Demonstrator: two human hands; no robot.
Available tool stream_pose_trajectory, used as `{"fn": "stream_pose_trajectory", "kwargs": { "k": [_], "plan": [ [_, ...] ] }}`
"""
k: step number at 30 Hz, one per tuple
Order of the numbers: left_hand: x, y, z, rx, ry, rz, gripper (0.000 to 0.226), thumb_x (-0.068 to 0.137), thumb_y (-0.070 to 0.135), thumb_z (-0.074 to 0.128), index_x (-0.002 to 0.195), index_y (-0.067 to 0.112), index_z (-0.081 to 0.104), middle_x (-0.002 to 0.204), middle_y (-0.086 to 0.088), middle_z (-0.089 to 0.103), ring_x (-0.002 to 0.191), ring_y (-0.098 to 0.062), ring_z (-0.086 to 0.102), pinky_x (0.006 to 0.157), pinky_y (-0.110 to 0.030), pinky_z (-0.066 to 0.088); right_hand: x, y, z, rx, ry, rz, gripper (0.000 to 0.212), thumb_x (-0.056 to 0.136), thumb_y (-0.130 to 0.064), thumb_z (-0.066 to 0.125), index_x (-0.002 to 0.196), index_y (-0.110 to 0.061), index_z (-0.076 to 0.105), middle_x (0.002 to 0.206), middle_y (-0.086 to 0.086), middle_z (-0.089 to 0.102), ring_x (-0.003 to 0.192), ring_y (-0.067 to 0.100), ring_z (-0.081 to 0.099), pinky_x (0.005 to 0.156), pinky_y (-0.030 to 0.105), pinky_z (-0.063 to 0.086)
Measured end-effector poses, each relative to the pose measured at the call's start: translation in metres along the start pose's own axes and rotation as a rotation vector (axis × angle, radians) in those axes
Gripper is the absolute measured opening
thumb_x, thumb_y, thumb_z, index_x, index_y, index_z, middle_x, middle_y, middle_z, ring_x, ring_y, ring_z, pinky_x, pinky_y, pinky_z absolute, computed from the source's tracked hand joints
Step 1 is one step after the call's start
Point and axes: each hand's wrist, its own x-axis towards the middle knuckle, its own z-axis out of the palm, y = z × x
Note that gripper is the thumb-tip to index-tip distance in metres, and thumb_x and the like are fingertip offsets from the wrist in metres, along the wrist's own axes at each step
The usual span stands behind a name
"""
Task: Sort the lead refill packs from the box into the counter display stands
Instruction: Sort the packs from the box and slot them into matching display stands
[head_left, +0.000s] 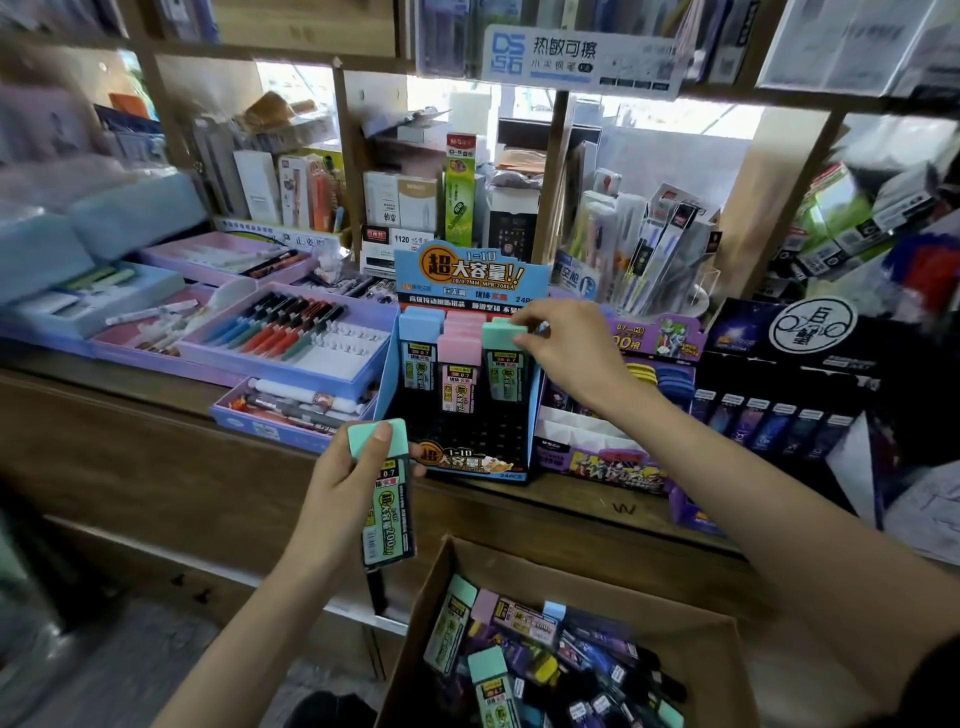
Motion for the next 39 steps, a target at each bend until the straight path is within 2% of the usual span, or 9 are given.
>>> {"fn": "stream_pose_trajectory", "kwargs": {
  "k": [6,14,17,20,22,25,31,35,39],
  "plan": [
    [-0.002,-0.001,0.000,0.091,0.006,0.001,0.021,0.094,0.038,0.047,0.096,0.021,0.059,0.081,0.006,0.073,0.071,-0.007,0.066,0.063,-0.026,0.046,0.004,0.003,0.000,0.024,-0.030,-0.005,0.025,0.083,-0.015,0.069,0.108,-0.011,0.070,0.106,0.007,0.070,0.090,0.016,0.058,0.082,0.026,0.042],
    [0.001,0.000,0.009,0.099,-0.009,0.014,0.021,0.094,0.039,0.048,0.097,0.021,0.058,0.078,0.004,0.067,0.068,-0.005,0.064,0.062,-0.025,0.047,-0.005,0.012,0.015,-0.058,-0.029,-0.027,0.012,0.086,-0.009,0.063,0.096,-0.005,0.059,0.096,0.012,0.064,0.088,0.026,0.057,0.071,0.031,0.040],
    [0.002,0.002,0.015,0.100,-0.052,0.031,0.021,0.094,0.037,0.047,0.097,0.020,0.059,0.082,0.002,0.069,0.074,-0.009,0.066,0.063,-0.023,0.050,-0.003,0.009,0.012,-0.180,-0.046,-0.078,0.012,0.089,-0.011,0.060,0.096,-0.001,0.062,0.103,0.012,0.053,0.093,0.027,0.053,0.076,0.035,0.044],
    [0.003,0.007,0.023,0.076,-0.084,0.040,0.019,0.095,0.036,0.046,0.097,0.023,0.059,0.077,0.012,0.071,0.071,0.000,0.067,0.054,-0.012,0.048,-0.010,-0.001,0.004,-0.184,-0.039,-0.100,0.023,0.092,-0.022,0.057,0.105,-0.004,0.063,0.109,0.008,0.046,0.103,0.022,0.045,0.088,0.033,0.042],
    [0.005,0.010,0.027,0.037,-0.103,0.052,0.019,0.093,0.037,0.047,0.099,0.023,0.059,0.080,0.013,0.072,0.074,0.000,0.067,0.054,-0.011,0.048,-0.025,-0.014,-0.001,0.011,-0.050,-0.075,0.026,0.095,-0.030,0.052,0.107,-0.009,0.063,0.104,0.002,0.048,0.098,0.013,0.048,0.086,0.027,0.039],
    [0.011,0.017,0.036,0.033,-0.140,0.088,0.032,0.084,0.048,0.050,0.104,0.024,0.058,0.090,0.007,0.071,0.084,-0.004,0.068,0.063,-0.016,0.050,-0.052,-0.034,-0.007,0.450,-0.263,0.004,0.020,0.097,-0.030,0.046,0.102,-0.018,0.063,0.092,-0.007,0.060,0.081,0.003,0.059,0.074,0.026,0.047],
    [0.020,0.028,0.055,0.042,-0.191,0.150,0.033,0.081,0.048,0.050,0.105,0.026,0.058,0.086,0.013,0.070,0.081,-0.001,0.067,0.061,-0.014,0.051,-0.072,-0.040,-0.008,0.560,-0.279,0.057,0.021,0.094,-0.017,0.053,0.115,-0.016,0.054,0.104,0.004,0.061,0.096,0.019,0.059,0.085,0.034,0.051],
    [0.025,0.023,0.054,0.276,-0.225,0.265,0.026,0.083,0.048,0.051,0.103,0.031,0.052,0.095,0.014,0.065,0.087,0.010,0.060,0.068,-0.007,0.046,-0.064,-0.025,-0.015,0.537,-0.176,0.074,0.015,0.089,-0.013,0.060,0.102,-0.017,0.053,0.096,-0.001,0.060,0.091,0.015,0.060,0.077,0.024,0.051],
    [0.047,0.004,0.035,0.895,-0.216,0.393,0.057,0.079,0.043,0.068,0.124,0.015,0.049,0.120,-0.001,0.053,0.113,-0.014,0.049,0.093,-0.029,0.041,-0.045,-0.005,-0.025,0.511,0.022,0.134,0.014,0.090,-0.012,0.060,0.097,-0.020,0.051,0.095,-0.004,0.058,0.088,0.008,0.058,0.068,0.011,0.049]
  ]
}}
